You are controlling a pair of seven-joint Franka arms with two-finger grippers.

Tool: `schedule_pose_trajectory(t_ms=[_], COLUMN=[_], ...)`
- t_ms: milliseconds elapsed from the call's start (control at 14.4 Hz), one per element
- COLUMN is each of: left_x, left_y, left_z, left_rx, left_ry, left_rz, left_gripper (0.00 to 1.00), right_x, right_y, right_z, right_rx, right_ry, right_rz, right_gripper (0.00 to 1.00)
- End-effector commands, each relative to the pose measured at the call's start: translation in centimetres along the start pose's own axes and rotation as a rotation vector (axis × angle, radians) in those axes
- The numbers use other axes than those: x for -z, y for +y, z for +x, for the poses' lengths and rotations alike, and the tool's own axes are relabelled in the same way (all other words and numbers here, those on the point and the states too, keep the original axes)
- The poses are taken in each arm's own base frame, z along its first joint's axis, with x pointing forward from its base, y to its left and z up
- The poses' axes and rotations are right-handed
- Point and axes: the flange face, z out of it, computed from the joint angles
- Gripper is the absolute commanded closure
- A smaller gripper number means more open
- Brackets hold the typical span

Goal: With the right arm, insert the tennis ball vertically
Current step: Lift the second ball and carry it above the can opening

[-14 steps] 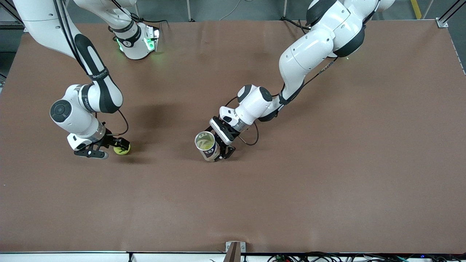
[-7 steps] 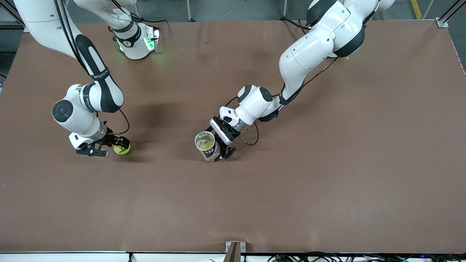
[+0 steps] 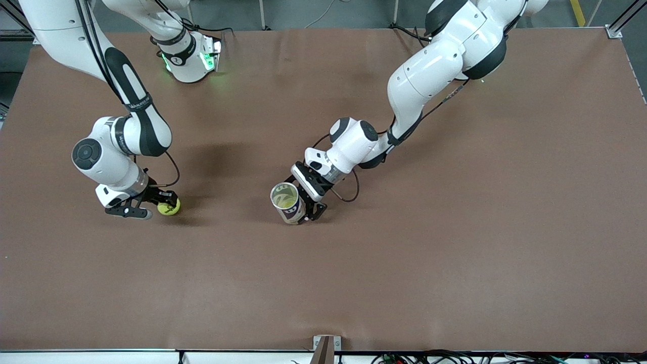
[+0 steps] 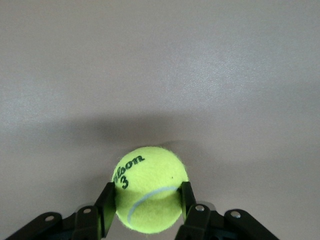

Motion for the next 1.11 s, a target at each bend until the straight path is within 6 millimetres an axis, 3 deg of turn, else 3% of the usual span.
schedule_pose_trajectory(t_ms=[0, 278, 557, 835, 1043], left_x=[0.5, 0.5, 0.5, 0.5, 0.5], left_y=[-0.4, -0.5, -0.5, -0.4, -0.5], left_z=[0.5, -0.2, -0.2, -0.3, -0.3], left_rx=[0.012, 0.014, 0.014, 0.012, 0.014], left_ry=[0.013, 0.0, 0.0, -0.003, -0.003], left_rz=[0.015, 0.012, 0.012, 0.011, 0.012], left_gripper=[0.0, 0.0, 0.0, 0.0, 0.0], right_x=[1.7, 9.7, 16.9, 21.2, 23.5], right_y=[-1.1, -6.3, -14.7, -22.2, -24.9], right_z=[0.9, 3.4, 3.7, 2.7, 2.5], right_rx=[-0.008, -0.126, -0.259, -0.397, -0.504], right_ry=[-0.023, -0.143, -0.195, -0.179, -0.199], right_rz=[0.003, -0.011, -0.021, 0.031, 0.117], right_gripper=[1.0, 1.0, 1.0, 1.0, 1.0])
